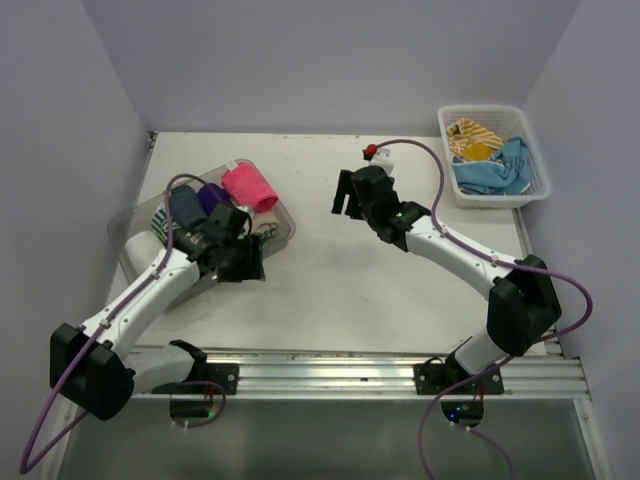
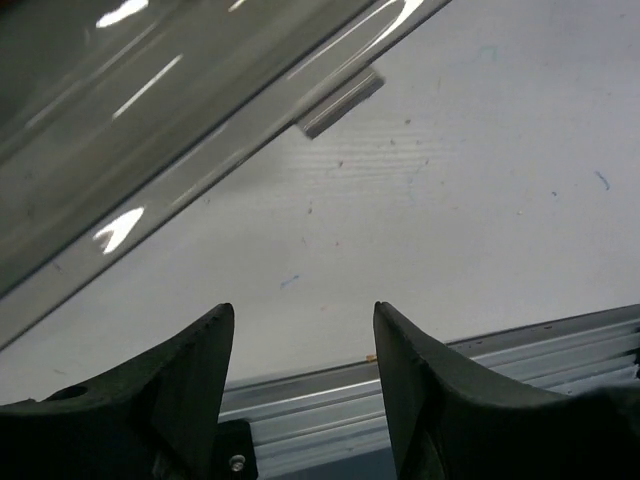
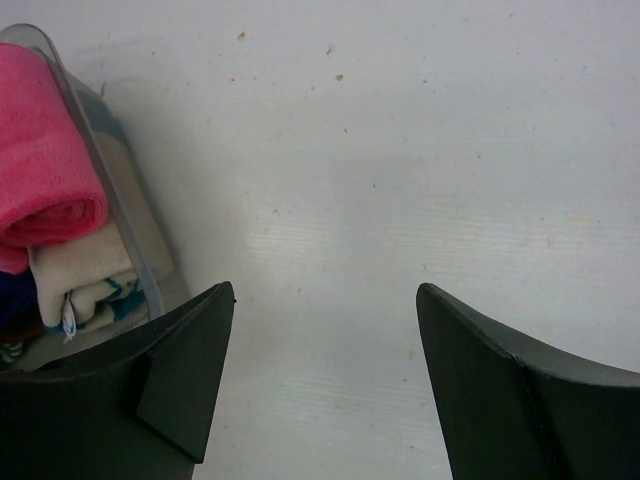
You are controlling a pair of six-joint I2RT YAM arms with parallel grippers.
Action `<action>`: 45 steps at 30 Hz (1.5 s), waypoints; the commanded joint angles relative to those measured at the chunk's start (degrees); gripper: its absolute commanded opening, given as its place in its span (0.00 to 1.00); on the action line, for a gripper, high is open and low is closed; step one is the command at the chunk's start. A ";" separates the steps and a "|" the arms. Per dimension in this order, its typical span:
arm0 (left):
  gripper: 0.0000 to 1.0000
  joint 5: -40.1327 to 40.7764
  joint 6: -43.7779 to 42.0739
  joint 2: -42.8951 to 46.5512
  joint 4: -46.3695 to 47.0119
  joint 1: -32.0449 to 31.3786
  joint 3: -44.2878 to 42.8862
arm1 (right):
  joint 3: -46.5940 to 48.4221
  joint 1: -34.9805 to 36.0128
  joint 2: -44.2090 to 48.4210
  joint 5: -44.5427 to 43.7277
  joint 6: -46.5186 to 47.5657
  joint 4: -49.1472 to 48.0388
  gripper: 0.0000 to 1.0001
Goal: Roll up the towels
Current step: Place the rolled towel into the container, then grab a towel with the right arm
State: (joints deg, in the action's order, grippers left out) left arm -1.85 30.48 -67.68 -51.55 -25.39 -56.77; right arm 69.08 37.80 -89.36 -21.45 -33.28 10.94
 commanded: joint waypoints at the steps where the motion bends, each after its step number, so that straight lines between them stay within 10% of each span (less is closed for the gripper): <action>1: 0.61 1.58 8.08 3.08 0.13 -1.07 4.11 | -0.70 -0.01 2.35 -1.67 1.90 1.28 0.78; 7: 0.56 12.74 16.80 -0.43 -2.24 -0.37 6.33 | -1.31 -0.01 2.44 -0.26 1.55 1.28 0.77; 19: 0.51 24.16 4.95 -16.24 5.14 12.64 -3.07 | -2.11 -3.69 3.84 0.45 2.69 3.65 0.79; 34: 0.51 26.28 -3.67 -40.15 8.13 12.91 -30.13 | 21.61 -32.07 -9.24 -7.29 6.47 20.52 0.79; 45: 0.57 21.01 -4.55 -41.31 7.34 13.08 -41.84 | 37.17 -42.63 -26.29 3.26 3.22 25.09 0.78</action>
State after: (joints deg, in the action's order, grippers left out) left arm 19.70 27.40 -110.32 -46.81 -13.08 -95.15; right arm 101.62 -3.95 -113.32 -21.43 -28.71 33.06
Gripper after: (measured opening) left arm 0.568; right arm 0.785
